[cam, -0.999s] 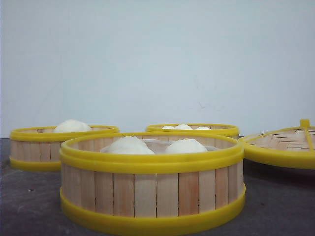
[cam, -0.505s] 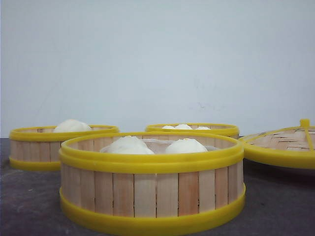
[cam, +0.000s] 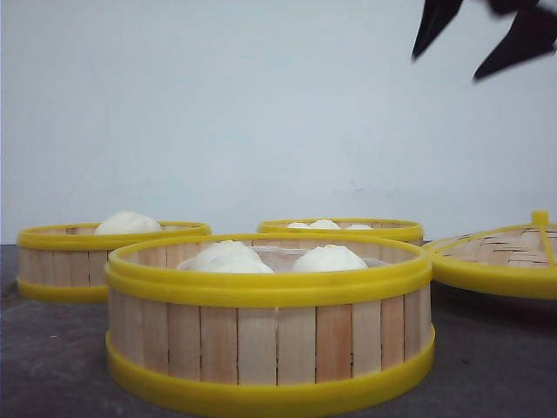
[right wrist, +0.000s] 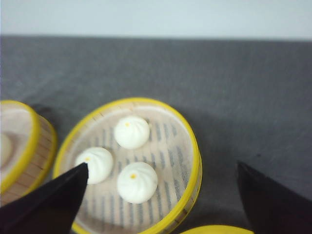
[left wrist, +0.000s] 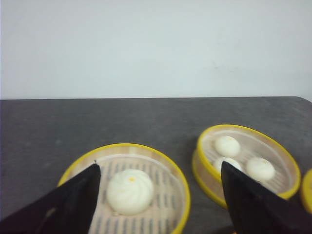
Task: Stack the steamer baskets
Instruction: 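Reach the right gripper to the rim of the farther center basket and grasp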
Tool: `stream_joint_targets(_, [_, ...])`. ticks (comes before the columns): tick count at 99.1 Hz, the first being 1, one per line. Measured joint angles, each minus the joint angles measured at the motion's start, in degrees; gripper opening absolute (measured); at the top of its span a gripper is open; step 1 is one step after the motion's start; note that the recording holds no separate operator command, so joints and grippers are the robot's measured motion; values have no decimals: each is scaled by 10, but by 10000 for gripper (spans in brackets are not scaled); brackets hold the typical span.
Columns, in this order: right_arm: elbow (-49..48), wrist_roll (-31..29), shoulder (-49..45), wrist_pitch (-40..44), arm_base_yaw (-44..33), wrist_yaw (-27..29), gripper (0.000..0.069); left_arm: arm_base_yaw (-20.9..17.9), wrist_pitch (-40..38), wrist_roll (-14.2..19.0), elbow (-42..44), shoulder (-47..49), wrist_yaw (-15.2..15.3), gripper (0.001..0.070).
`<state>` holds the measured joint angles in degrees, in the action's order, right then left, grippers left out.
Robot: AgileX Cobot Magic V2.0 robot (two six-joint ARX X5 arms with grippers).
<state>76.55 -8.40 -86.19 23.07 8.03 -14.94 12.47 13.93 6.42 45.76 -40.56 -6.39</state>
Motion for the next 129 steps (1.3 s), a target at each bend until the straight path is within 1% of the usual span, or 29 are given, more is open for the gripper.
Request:
stream_joint_targets(10, [22, 0, -63, -2, 2, 0, 536, 17, 1, 3, 0, 0, 0, 480])
stream_joint_targets(21, [38, 0, -118, -17, 2, 2, 516, 34, 9, 5, 0, 0, 0, 480])
stream_joint_targets(33, [40, -2, -163, -38, 2, 2, 434, 50, 14, 5, 0, 0, 0, 480])
stream_joint_targets(38, [40, -3, -179, -46, 2, 2, 413, 56, 19, 6, 0, 0, 0, 480])
stream_joint_targets(54, [40, -9, -220, -62, 7, 6, 392, 74, 33, 13, 0, 0, 0, 480])
stream_joint_targets(72, [41, -10, -253, -70, 23, 38, 379, 88, 37, 19, 0, 0, 0, 480])
stream_joint_targets(77, [41, -10, -257, -70, 28, 48, 344, 91, 37, 19, 0, 0, 0, 480])
stream_joint_targets(86, [41, -10, -259, -73, 35, 67, 241, 95, 38, 20, 0, 0, 0, 480])
stream_joint_targets(91, [41, -10, -259, -74, 36, 68, 201, 97, 38, 20, 0, 0, 0, 480])
stream_joint_targets(108, [43, -10, -266, -66, 38, 75, 152, 98, 38, 20, 0, 0, 0, 480])
stream_joint_targets(119, [45, -18, -273, -67, 43, 90, 92, 98, 39, 20, 0, 1, 0, 480])
stream_joint_targets(129, [46, -19, -273, -66, 49, 91, 46, 98, 48, 20, 0, 2, 0, 480])
